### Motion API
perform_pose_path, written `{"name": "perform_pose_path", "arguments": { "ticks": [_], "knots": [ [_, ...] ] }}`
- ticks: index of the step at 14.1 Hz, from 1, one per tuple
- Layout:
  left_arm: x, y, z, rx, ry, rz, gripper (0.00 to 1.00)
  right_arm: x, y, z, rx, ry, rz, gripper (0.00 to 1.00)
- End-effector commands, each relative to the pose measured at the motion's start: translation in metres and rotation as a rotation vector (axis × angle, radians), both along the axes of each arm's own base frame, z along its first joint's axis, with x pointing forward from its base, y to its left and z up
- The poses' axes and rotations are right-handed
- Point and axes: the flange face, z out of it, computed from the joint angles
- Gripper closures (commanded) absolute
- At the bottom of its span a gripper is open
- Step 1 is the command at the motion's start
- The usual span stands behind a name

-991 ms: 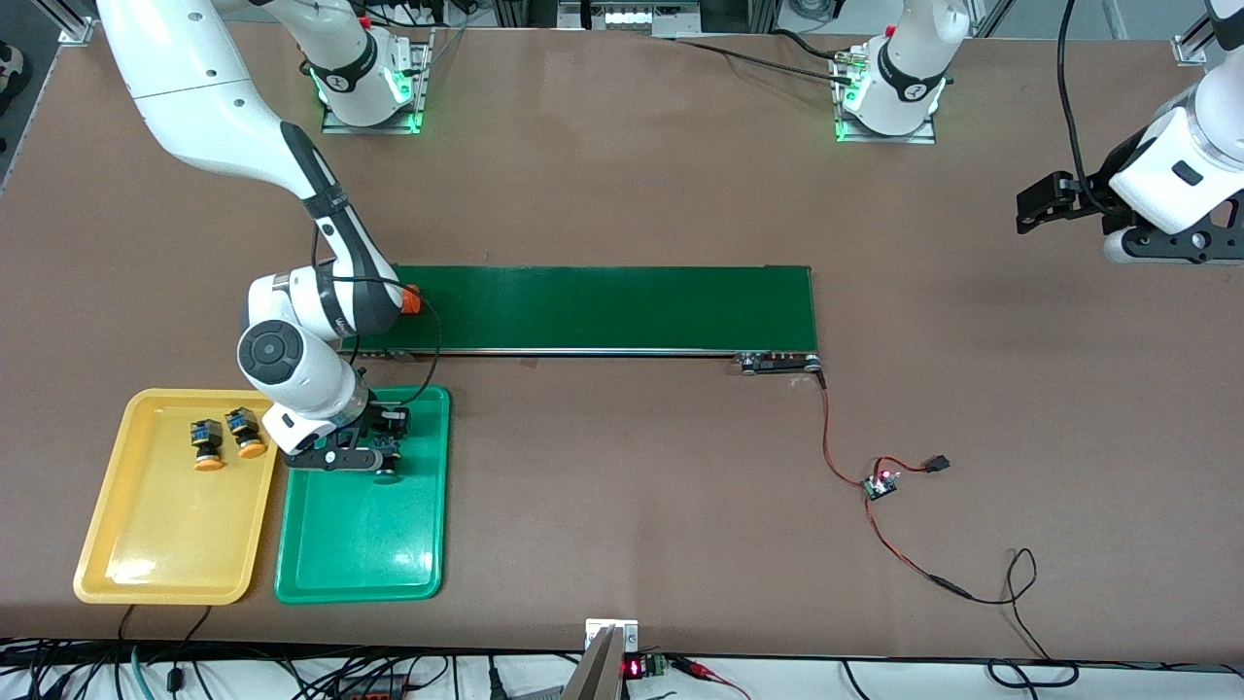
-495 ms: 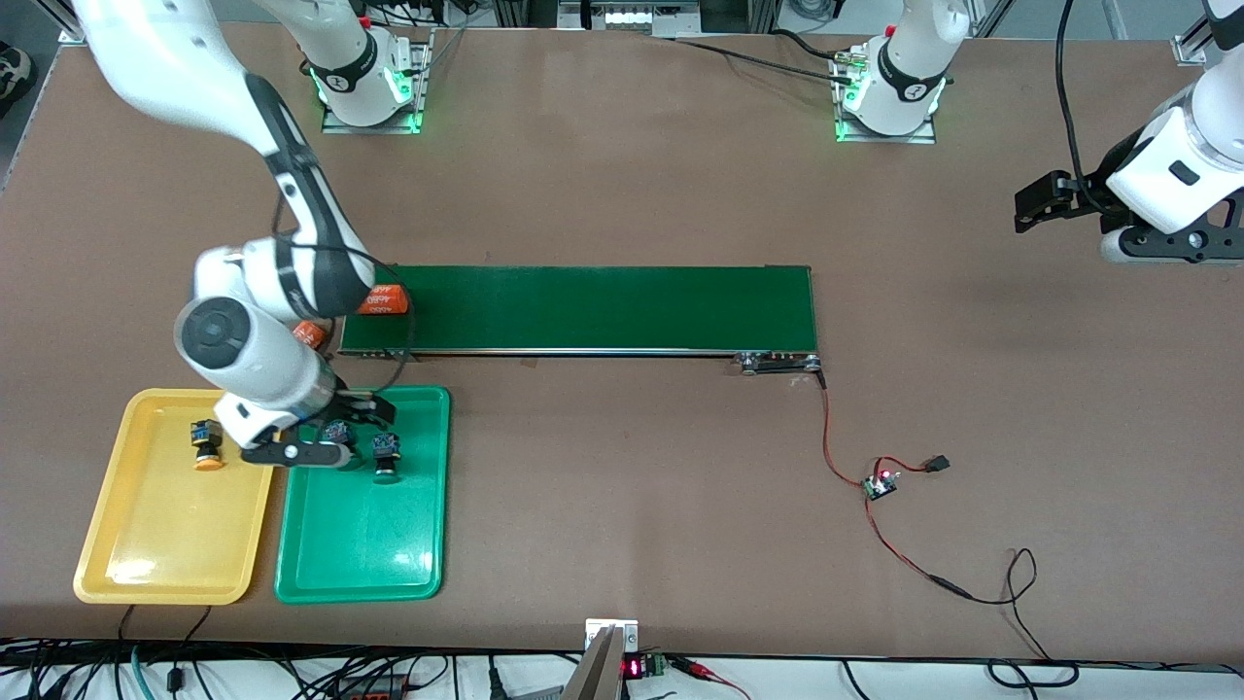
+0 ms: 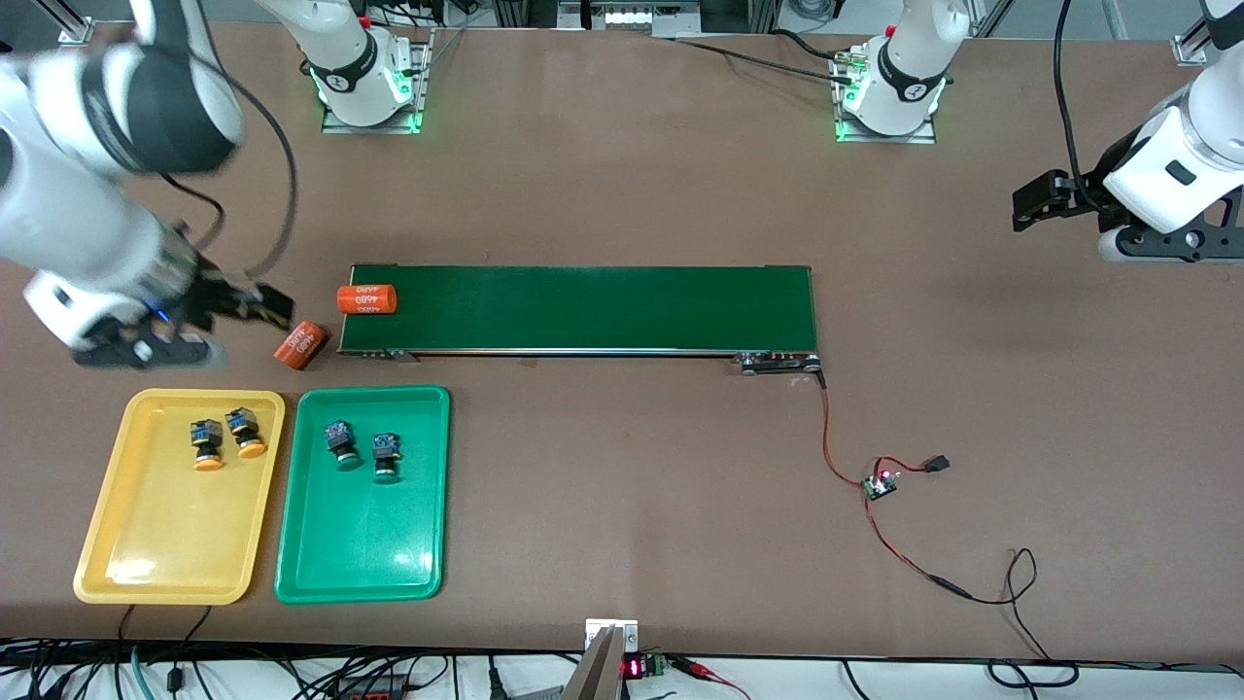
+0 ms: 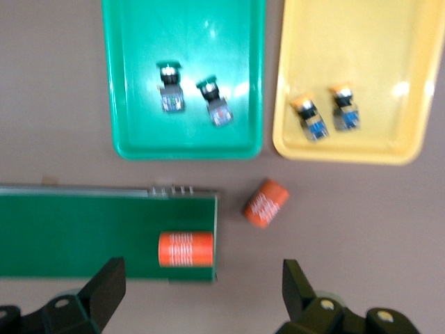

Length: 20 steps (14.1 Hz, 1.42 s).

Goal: Sort buttons by color to trays
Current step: 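Move the second battery off the belt beside the first, right gripper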

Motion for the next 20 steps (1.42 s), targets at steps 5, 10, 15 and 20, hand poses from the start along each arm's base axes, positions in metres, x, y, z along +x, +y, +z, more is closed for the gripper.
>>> {"name": "perform_pose_path", "arguments": {
  "ticks": [5, 10, 15, 20],
  "knots": [
    [-0.001, 0.006, 0.010, 0.026, -0.023, -0.004, 0.00, -0.045, -0.015, 0.021, 0.046, 0.069, 0.062, 0.00],
    [0.004, 0.007, 0.018, 0.043, -0.115, -0.012, 0.00, -0.041, -0.065, 0.020, 0.042, 0.075, 0.050, 0.00],
    [0.004, 0.002, 0.020, 0.040, -0.113, -0.045, 0.00, -0.030, -0.078, 0.022, 0.030, 0.065, 0.056, 0.00],
    [0.006, 0.002, 0.022, 0.039, -0.114, -0.051, 0.00, -0.030, -0.078, 0.023, 0.029, 0.070, 0.042, 0.00]
  ]
}}
